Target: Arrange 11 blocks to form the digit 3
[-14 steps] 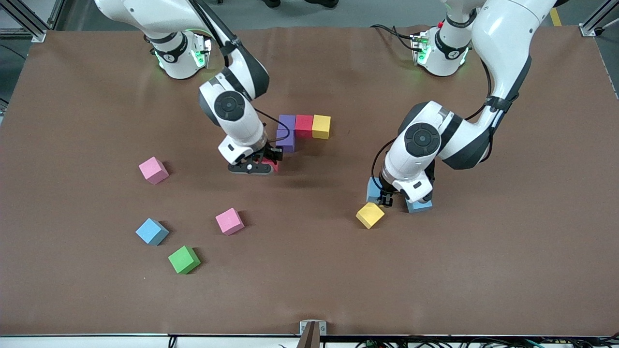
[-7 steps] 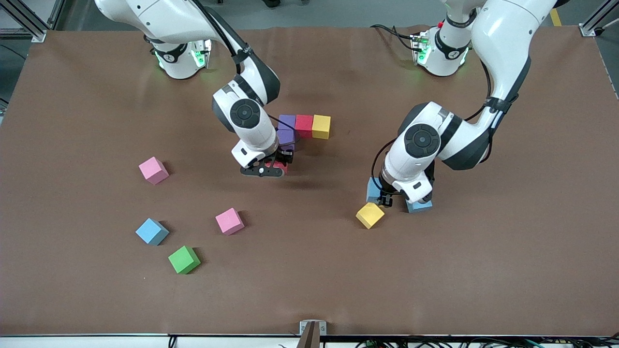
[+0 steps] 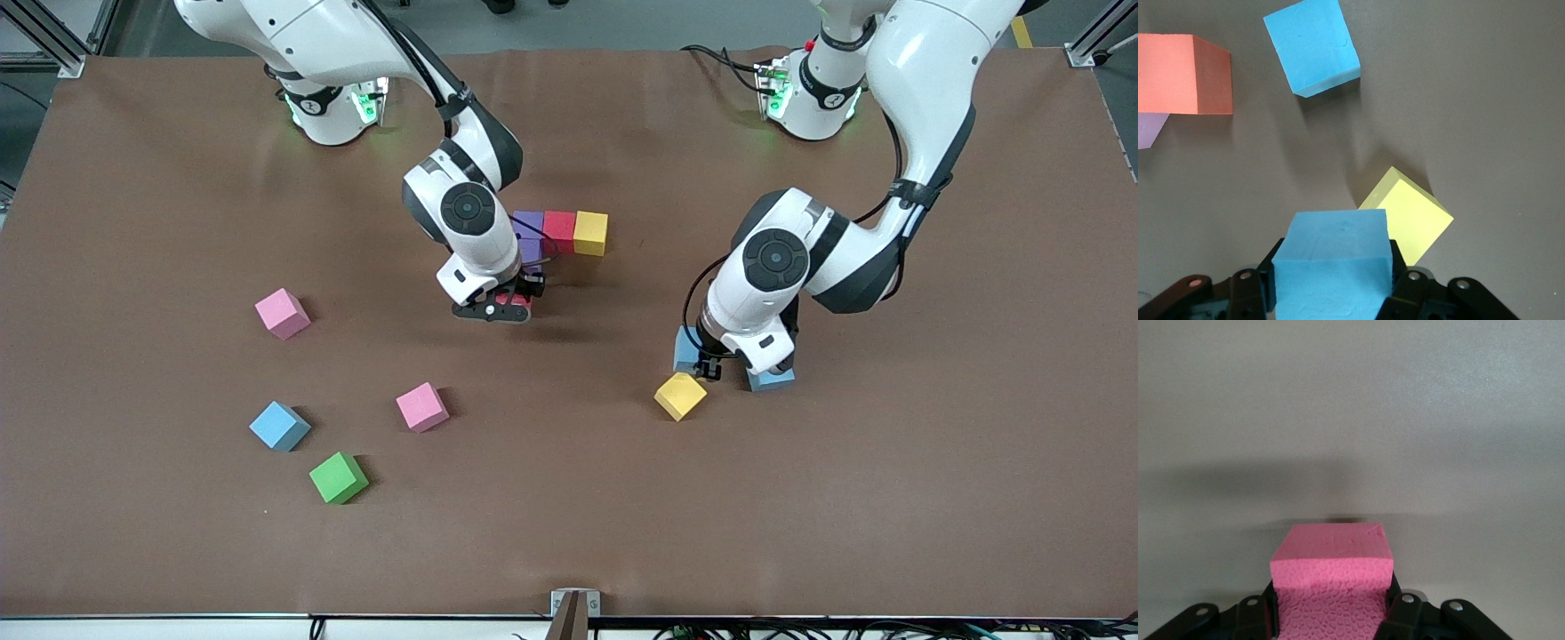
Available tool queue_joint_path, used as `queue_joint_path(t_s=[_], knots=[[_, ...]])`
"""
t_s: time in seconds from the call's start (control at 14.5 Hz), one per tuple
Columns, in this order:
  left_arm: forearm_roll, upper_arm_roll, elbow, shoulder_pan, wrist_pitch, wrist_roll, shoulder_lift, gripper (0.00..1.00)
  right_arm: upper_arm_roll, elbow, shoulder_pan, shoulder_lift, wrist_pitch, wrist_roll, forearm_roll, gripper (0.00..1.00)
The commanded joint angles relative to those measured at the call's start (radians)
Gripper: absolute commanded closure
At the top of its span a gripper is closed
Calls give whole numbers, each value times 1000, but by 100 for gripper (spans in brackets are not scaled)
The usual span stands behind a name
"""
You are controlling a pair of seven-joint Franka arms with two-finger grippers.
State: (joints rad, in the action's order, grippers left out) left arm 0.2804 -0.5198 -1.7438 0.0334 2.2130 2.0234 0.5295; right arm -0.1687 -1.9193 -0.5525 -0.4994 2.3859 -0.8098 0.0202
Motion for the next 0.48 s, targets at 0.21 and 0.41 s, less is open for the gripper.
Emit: queue_joint_path(t_s=[0.21,0.41], knots=[[20,-6,15,-4,11,-5,13,68,11,16,-27,-27,1,-40,43,97],[20,-6,15,-4,11,-5,13,68,11,16,-29,-33,6,-40,53,97]])
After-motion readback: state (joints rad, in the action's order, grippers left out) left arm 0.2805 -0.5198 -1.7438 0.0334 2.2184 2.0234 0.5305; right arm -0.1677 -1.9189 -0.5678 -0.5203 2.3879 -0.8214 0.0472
